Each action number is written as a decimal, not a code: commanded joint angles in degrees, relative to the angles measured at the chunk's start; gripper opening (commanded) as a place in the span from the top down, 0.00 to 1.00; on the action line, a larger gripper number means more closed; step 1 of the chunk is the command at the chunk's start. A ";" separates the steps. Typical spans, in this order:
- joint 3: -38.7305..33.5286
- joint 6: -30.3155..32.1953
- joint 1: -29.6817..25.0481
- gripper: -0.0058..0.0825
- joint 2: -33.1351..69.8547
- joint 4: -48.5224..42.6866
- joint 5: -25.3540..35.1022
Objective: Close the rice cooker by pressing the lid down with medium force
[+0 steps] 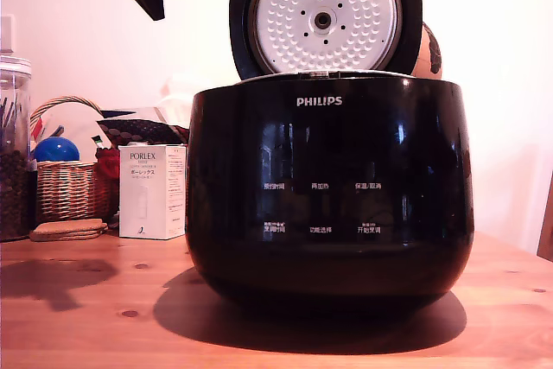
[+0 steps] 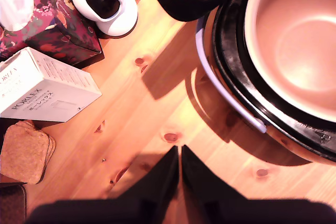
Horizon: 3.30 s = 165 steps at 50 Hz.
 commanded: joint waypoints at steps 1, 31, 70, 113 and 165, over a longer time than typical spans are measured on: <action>0.26 -0.55 2.19 0.96 -1.38 0.37 0.31; 0.26 -0.52 8.24 0.96 -13.53 13.79 -1.38; 20.85 -5.81 13.75 0.96 2.34 30.14 15.28; 27.58 -13.64 13.14 0.96 21.62 36.94 38.62; 27.58 -7.61 2.75 0.96 26.14 26.49 42.88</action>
